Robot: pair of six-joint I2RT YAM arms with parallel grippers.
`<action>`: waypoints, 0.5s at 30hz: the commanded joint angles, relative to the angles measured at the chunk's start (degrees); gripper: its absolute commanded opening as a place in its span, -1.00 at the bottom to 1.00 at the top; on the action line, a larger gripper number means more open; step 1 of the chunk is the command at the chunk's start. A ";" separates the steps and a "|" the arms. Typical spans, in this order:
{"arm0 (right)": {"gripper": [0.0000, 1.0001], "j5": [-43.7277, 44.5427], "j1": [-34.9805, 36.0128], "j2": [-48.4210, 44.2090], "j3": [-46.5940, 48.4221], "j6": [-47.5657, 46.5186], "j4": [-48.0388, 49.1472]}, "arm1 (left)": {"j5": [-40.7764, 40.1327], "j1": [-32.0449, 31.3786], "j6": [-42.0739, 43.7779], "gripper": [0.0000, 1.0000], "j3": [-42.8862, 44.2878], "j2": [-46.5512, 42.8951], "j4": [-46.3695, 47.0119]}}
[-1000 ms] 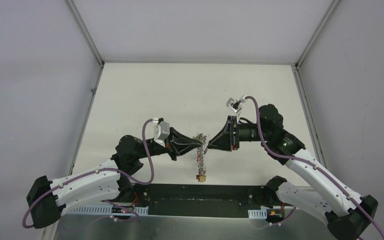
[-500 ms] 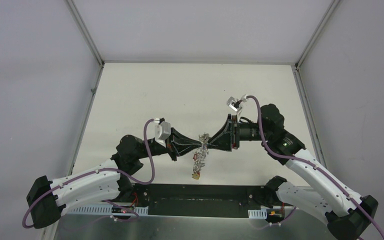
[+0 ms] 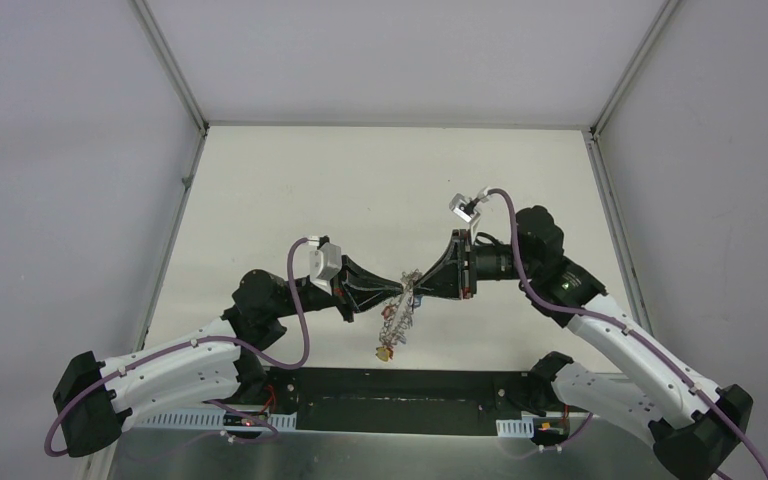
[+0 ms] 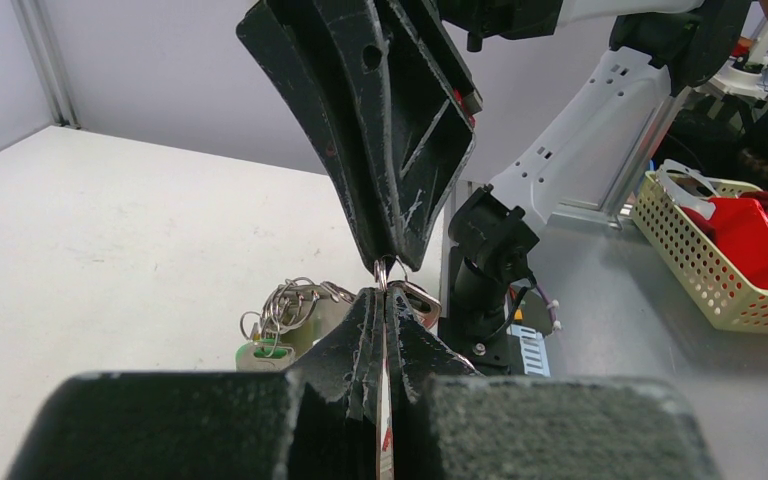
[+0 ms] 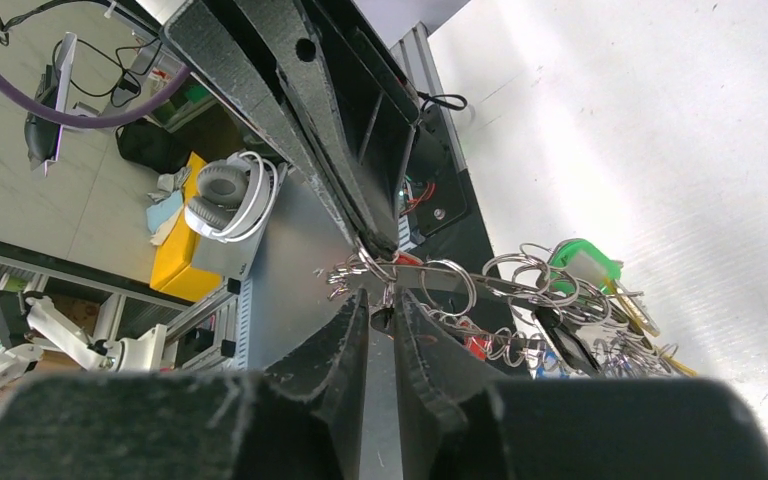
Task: Put the keys on the keyring
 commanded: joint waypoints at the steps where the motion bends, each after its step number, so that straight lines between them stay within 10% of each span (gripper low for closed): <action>1: -0.71 -1.83 -0.21 1.31 0.85 0.96 2.90 | 0.79 0.42 0.79 -1.00 1.50 -1.12 5.53; 15: -1.00 -1.35 -0.18 1.14 -0.64 0.97 2.90 | 0.84 0.43 0.87 -1.00 1.50 -1.54 5.53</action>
